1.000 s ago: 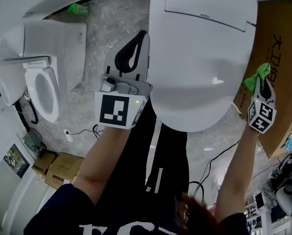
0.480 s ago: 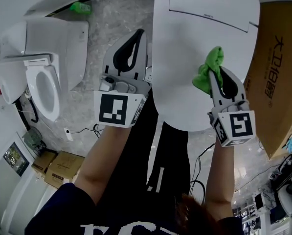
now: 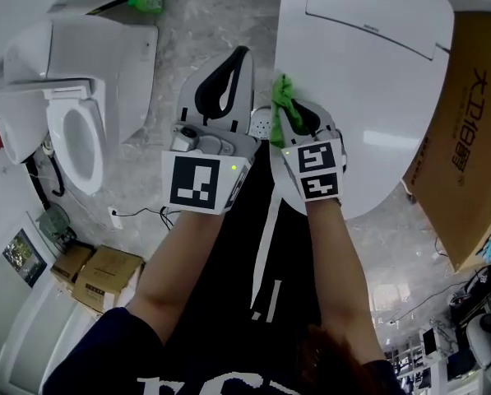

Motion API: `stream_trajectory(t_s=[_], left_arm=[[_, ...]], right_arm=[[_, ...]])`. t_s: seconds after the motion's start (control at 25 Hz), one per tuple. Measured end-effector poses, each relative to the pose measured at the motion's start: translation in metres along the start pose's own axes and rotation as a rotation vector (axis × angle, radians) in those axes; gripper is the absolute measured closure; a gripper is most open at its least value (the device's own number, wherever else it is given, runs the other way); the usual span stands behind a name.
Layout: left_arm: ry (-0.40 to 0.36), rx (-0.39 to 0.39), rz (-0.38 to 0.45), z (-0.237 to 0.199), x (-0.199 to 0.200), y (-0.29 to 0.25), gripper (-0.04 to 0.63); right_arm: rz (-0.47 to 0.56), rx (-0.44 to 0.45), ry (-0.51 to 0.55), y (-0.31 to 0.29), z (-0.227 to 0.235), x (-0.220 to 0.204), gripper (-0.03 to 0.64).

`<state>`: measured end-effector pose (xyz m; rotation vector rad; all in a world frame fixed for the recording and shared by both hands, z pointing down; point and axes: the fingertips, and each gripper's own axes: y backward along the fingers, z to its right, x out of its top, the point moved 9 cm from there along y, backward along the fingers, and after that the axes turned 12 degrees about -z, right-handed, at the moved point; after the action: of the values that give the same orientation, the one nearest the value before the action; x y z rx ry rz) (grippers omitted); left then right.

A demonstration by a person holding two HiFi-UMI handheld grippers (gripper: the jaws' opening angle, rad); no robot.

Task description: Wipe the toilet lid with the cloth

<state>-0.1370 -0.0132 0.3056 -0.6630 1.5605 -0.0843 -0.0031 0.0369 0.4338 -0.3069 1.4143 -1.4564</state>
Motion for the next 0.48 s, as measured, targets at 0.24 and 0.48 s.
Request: stream_trajectory(t_s=[0.24,0.48], left_arm=[[0.0,0.002,0.001,-0.006,-0.002,0.006,0.576],[-0.03,-0.02,0.017,-0.005,0.002,0.011,0.575]], right_arm=[[0.008,-0.064,0.071,-0.003,-0.006,-0.002,0.532],[0.019,-0.074,0.092,0.001,-0.004,-0.004,0.532]])
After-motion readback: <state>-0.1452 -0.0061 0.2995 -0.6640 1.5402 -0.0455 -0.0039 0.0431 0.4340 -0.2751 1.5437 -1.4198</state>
